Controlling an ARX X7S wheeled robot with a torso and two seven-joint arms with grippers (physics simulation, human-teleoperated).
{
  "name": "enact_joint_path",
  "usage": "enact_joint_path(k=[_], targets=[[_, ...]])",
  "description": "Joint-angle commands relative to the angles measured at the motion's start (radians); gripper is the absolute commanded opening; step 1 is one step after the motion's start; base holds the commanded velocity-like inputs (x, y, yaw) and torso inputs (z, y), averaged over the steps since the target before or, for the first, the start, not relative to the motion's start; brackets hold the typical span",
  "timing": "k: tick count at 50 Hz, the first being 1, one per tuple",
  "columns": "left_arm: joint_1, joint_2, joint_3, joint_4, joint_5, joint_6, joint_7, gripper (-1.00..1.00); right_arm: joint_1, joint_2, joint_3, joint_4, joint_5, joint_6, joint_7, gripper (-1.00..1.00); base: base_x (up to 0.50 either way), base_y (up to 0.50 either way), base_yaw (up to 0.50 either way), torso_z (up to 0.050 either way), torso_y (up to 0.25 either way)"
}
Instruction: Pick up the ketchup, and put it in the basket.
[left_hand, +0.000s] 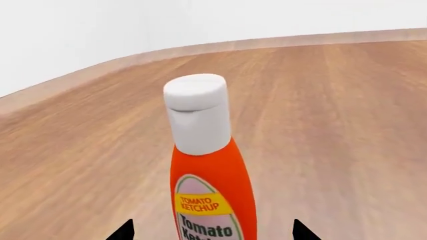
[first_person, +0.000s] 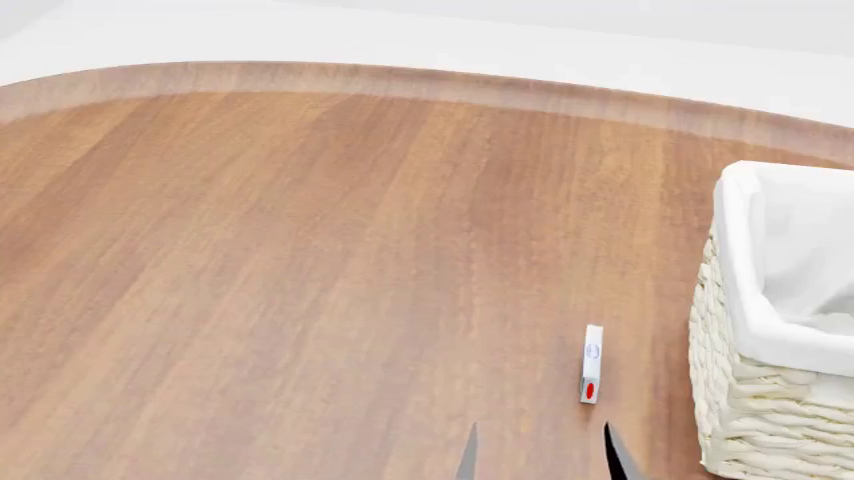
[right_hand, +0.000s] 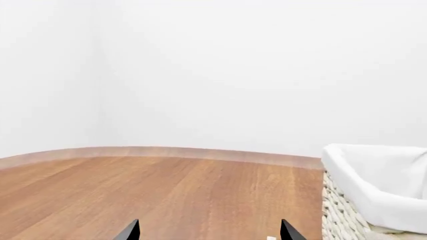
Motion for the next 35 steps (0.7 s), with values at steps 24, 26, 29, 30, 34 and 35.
enact_joint_path(k=[24, 26, 29, 30, 34, 35], targets=[[-0.239, 0.061, -0.007, -0.378, -0.051, 0.184, 0.122, 1.0, 0.002, 0.012, -0.006, -0.001, 0.024, -0.007, 0.008, 1.0, 0.0, 0.0, 0.0, 0.0, 0.0], [-0.253, 0.064, -0.007, -0.401, -0.053, 0.194, 0.131, 1.0, 0.002, 0.013, -0.007, -0.003, 0.026, -0.007, 0.008, 1.0, 0.0, 0.0, 0.0, 0.0, 0.0], [-0.277, 0.071, -0.004, -0.443, -0.053, 0.215, 0.149, 1.0, 0.001, 0.014, -0.008, -0.003, 0.027, -0.007, 0.009, 1.0, 0.0, 0.0, 0.0, 0.0, 0.0], [-0.289, 0.075, -0.003, -0.465, -0.055, 0.226, 0.16, 1.0, 0.002, 0.014, -0.007, -0.003, 0.028, -0.008, 0.009, 1.0, 0.0, 0.0, 0.0, 0.0, 0.0], [-0.318, 0.082, -0.004, -0.523, -0.055, 0.255, 0.178, 1.0, 0.001, 0.015, -0.008, -0.003, 0.032, -0.01, 0.009, 1.0, 0.0, 0.0, 0.0, 0.0, 0.0], [-0.324, 0.083, -0.004, -0.538, -0.054, 0.263, 0.182, 1.0, 0.001, 0.015, -0.008, -0.003, 0.033, -0.01, 0.009, 1.0, 0.0, 0.0, 0.0, 0.0, 0.0]])
